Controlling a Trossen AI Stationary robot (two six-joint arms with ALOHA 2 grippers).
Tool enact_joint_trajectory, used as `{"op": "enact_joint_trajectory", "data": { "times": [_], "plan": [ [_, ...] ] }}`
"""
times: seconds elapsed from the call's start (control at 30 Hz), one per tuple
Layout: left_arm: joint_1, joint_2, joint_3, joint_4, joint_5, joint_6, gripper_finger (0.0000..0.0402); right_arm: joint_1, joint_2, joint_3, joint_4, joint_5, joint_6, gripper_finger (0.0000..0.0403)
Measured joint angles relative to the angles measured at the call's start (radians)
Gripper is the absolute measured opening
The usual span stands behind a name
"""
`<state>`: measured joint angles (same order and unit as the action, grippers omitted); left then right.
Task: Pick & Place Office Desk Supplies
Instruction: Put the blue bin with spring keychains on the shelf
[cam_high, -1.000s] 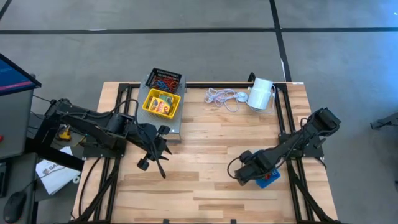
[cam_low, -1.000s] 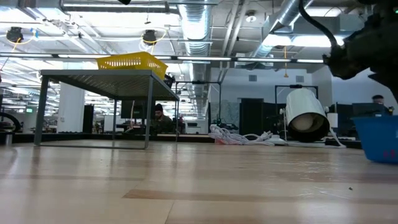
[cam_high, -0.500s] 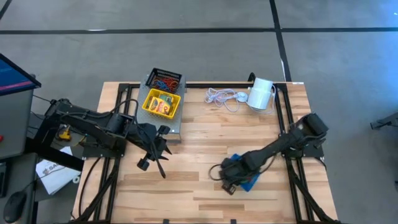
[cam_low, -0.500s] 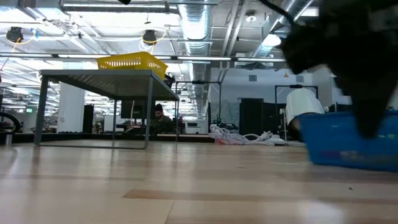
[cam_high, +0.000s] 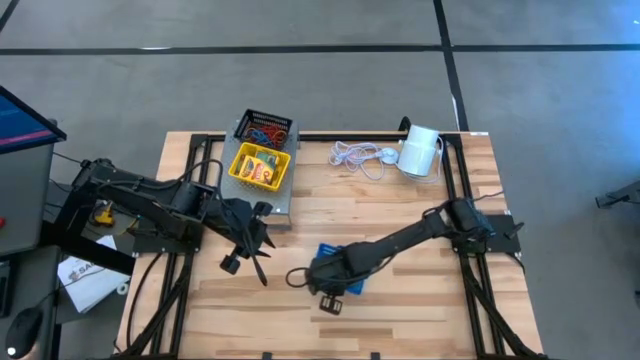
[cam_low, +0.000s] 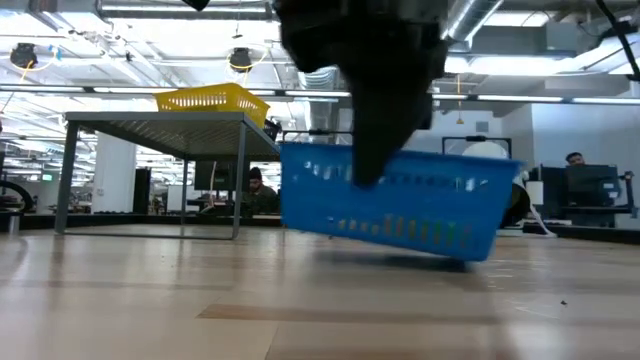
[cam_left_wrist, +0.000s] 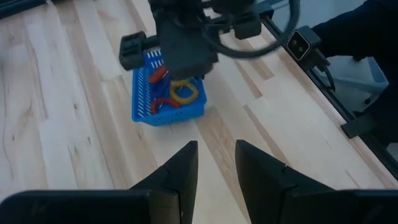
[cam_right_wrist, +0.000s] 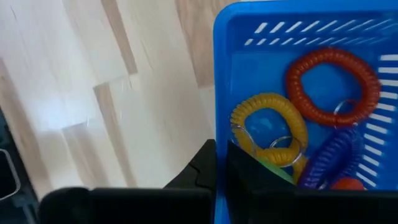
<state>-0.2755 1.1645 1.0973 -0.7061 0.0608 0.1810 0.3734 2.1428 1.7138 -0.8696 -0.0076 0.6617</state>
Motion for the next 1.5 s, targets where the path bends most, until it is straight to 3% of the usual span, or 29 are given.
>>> {"op": "enact_joint_trajectory", "data": {
  "times": [0.3, 0.7, 0.87, 1.1, 1.2, 1.33, 1.43, 1.5],
  "plan": [
    [0.000, 0.000, 0.000, -0.039, 0.000, -0.006, 0.0102, 0.005, 0.041, 0.045, 0.022, -0.019, -0.045, 0.0005],
    [0.000, 0.000, 0.000, -0.039, 0.000, -0.027, 0.0102, 0.006, 0.039, 0.045, 0.060, -0.053, -0.027, 0.0035],
    [0.000, 0.000, 0.000, -0.040, 0.000, -0.031, 0.0102, 0.005, 0.039, 0.045, 0.073, -0.077, -0.002, 0.0083],
    [0.000, 0.000, 0.000, -0.064, 0.000, -0.032, 0.0102, 0.004, 0.039, 0.032, 0.121, -0.073, 0.036, 0.0193],
    [0.000, 0.000, 0.000, -0.065, 0.041, -0.032, 0.0102, 0.006, 0.034, 0.032, 0.125, -0.022, 0.038, 0.0216],
    [0.000, 0.000, 0.000, -0.065, 0.140, -0.048, 0.0102, 0.024, -0.018, 0.032, 0.152, 0.045, 0.014, 0.0214],
    [0.000, -0.001, 0.000, -0.060, 0.167, -0.164, 0.0102, 0.047, -0.082, 0.032, 0.119, 0.111, 0.012, 0.0199],
    [0.000, 0.008, 0.000, -0.038, 0.130, -0.321, 0.0102, 0.073, -0.133, 0.032, 0.029, 0.193, 0.011, 0.0187]
  ]
}}
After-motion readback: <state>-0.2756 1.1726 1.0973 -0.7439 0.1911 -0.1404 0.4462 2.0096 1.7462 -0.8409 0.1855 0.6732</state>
